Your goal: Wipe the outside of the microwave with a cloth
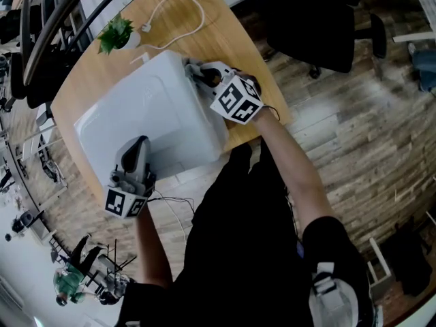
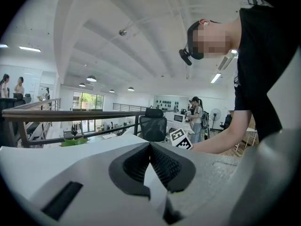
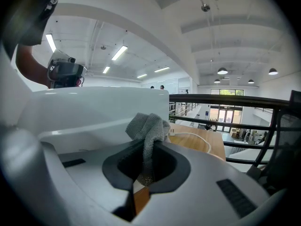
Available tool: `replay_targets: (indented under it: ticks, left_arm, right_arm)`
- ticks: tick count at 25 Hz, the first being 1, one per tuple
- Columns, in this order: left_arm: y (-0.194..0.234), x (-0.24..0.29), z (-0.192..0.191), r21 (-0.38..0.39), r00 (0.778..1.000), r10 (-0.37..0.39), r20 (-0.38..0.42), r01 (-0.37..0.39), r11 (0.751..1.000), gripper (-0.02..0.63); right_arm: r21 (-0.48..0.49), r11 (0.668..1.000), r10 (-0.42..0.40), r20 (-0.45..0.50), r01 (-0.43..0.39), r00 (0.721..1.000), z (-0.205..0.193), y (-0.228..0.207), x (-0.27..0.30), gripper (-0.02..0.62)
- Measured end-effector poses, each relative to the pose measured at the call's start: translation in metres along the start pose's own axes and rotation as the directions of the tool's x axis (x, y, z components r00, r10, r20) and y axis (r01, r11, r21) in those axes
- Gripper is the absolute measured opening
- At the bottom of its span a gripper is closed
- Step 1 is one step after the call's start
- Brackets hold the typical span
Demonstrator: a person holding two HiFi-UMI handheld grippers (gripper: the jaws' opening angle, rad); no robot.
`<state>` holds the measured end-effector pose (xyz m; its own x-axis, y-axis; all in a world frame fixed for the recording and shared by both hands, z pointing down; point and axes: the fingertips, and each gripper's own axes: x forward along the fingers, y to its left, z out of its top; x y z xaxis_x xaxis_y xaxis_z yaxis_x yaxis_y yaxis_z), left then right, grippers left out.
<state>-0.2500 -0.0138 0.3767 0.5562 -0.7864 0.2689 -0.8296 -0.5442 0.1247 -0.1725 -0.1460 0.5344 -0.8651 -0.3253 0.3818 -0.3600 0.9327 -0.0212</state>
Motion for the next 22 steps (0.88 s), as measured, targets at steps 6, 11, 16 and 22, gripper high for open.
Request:
replay_targets:
  ticks: [6,11,16,22]
  left_arm:
    - [0.001,0.0,0.0,0.0,1.0,0.0,0.0,0.0,1.0,0.002]
    - [0.001,0.0,-0.001,0.001,1.0,-0.001,0.002,0.001,1.0,0.002]
    - [0.0,0.001,0.001,0.002,1.0,0.0,0.001,0.0,1.0,0.002]
    - [-0.001,0.002,0.001,0.003,1.0,-0.001,0.003,0.001,1.0,0.002]
  right_arm:
    - [0.014,1.0,-0.005,0.005,0.005,1.0,-0.005,0.011,-0.008,0.015]
    - [0.021,1.0,-0.014,0.005,0.014,1.0,-0.011,0.022,-0.016,0.015]
    - [0.029,0.999,-0.022,0.013,0.021,1.0,-0.014,0.031,-0.025,0.015]
    - [0.06,0.997,-0.04,0.035,0.038,0.999,-0.022,0.047,-0.038,0.015]
